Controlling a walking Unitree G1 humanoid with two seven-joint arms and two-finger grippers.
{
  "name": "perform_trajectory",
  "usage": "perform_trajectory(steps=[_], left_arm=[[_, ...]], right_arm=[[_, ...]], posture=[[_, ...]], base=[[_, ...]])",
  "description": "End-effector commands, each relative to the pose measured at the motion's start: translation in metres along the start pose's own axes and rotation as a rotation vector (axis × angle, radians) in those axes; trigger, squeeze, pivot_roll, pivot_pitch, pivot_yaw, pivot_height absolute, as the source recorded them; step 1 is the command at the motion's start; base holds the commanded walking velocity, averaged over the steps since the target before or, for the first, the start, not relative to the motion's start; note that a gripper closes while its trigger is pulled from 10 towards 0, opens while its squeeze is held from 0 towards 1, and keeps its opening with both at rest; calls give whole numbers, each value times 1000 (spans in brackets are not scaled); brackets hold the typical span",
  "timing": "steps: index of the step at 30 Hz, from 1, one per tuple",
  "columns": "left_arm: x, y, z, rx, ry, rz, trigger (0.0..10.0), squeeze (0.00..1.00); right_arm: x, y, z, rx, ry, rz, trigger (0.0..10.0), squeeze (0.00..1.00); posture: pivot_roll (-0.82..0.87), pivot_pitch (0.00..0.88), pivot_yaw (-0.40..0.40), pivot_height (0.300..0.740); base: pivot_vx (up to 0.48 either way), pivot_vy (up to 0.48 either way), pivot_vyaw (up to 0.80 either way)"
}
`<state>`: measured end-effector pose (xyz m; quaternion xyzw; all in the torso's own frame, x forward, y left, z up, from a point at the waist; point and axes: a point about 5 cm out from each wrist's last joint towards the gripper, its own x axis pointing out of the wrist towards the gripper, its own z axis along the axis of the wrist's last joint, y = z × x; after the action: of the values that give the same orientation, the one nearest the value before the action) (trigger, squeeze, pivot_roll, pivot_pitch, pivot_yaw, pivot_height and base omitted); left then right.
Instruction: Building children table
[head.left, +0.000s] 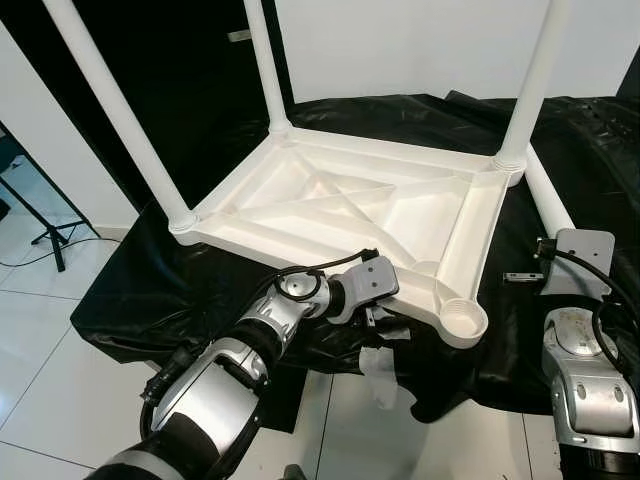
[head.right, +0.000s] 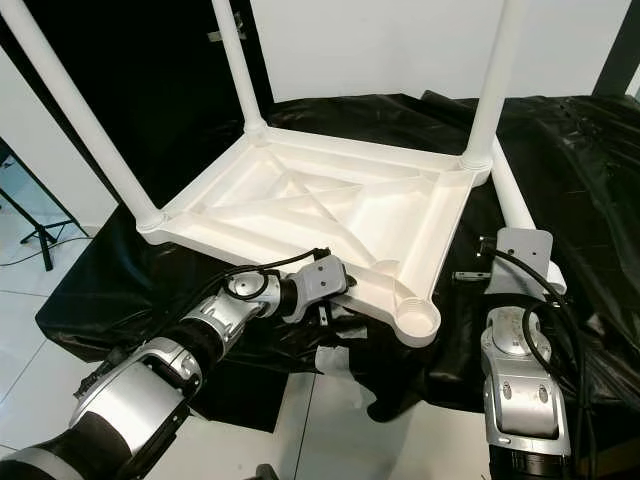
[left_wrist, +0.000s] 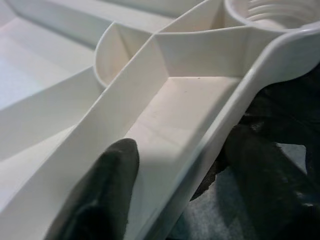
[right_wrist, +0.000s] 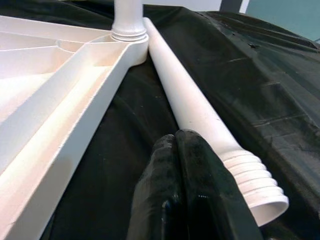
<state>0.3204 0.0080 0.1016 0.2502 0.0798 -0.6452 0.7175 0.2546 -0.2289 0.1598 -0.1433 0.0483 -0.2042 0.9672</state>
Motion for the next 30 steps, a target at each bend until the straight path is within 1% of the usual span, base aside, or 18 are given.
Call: perform_trajectory(steps=[1, 4, 7, 8, 11, 14, 15, 16, 17, 18, 19, 22, 24, 25, 26, 27, 28, 30], left_arm=[[8, -12, -16, -81, 71, -15, 0, 0], [15, -14, -14, -113, 72, 16, 0, 0], [22, -13, -14, -158, 101, 100, 0, 0], [22, -13, -14, -158, 101, 100, 0, 0], [26, -9, -13, -188, 123, 192, 0, 0], [25, -6, -13, -186, 130, 237, 0, 0], [25, -5, -13, -186, 130, 256, 2980, 0], [25, -5, -13, -186, 130, 256, 2980, 0], [25, -4, -11, -170, 123, 260, 7176, 0], [25, -4, -11, -170, 123, 260, 7176, 0], [25, -4, -10, -155, 114, 257, 10000, 0], [25, -4, -7, -113, 88, 254, 10000, 0], [24, -3, -6, -114, 78, 252, 10000, 0], [23, -1, -3, -132, 36, 262, 10000, 757], [23, -1, -3, -132, 36, 262, 10000, 757], [21, 1, 1, -159, -16, 257, 10000, 1000], [20, 2, 6, -153, -68, 236, 10000, 1000], [19, 2, 9, -144, -99, 220, 10000, 1000]], right_arm=[[-1, 4, 6, 20, -15, 22, 10000, 0], [-1, 4, 7, 22, -16, 24, 10000, 0], [-1, 5, 8, 29, -19, 26, 10000, 0], [-1, 5, 8, 29, -19, 26, 10000, 0], [-1, 6, 9, 32, -20, 26, 10000, 0], [-1, 6, 10, 36, -22, 26, 10000, 0], [0, 6, 10, 37, -22, 26, 10000, 0], [0, 6, 10, 37, -22, 26, 10000, 0], [0, 6, 10, 38, -24, 28, 10000, 0], [0, 6, 10, 38, -24, 28, 10000, 0], [1, 7, 11, 39, -25, 30, 10000, 0], [2, 7, 11, 41, -26, 32, 10000, 0], [3, 6, 12, 42, -27, 32, 10000, 0], [4, 5, 13, 43, -31, 29, 10000, 667], [4, 5, 13, 43, -31, 29, 10000, 667], [5, 3, 14, 43, -34, 23, 10000, 1000], [7, 1, 15, 40, -37, 13, 10000, 1000], [8, 0, 15, 38, -39, 7, 10000, 1000]], posture=[[-37, 0, 103, 740], [-37, 0, 103, 740], [-43, 0, 109, 740], [-43, 0, 109, 740], [-45, 0, 114, 740], [-43, 0, 114, 740], [-42, 0, 114, 740], [-42, 0, 114, 740], [-40, 0, 115, 740], [-40, 0, 115, 740], [-39, 0, 115, 740], [-35, 0, 116, 740], [-35, 0, 116, 740], [-36, 0, 117, 740], [-36, 0, 117, 740], [-34, 0, 116, 740], [-33, 0, 116, 740], [-33, 0, 116, 740]], base=[[0, 0, 0], [0, 0, 0], [0, 0, 0], [0, 0, 0], [0, 0, 0], [0, 0, 0], [0, 0, 0], [0, 0, 0], [0, 0, 0], [0, 0, 0], [0, 0, 0], [0, 0, 0], [0, 0, 0], [0, 0, 0], [0, 0, 0], [0, 0, 0], [0, 0, 0], [0, 0, 0]])
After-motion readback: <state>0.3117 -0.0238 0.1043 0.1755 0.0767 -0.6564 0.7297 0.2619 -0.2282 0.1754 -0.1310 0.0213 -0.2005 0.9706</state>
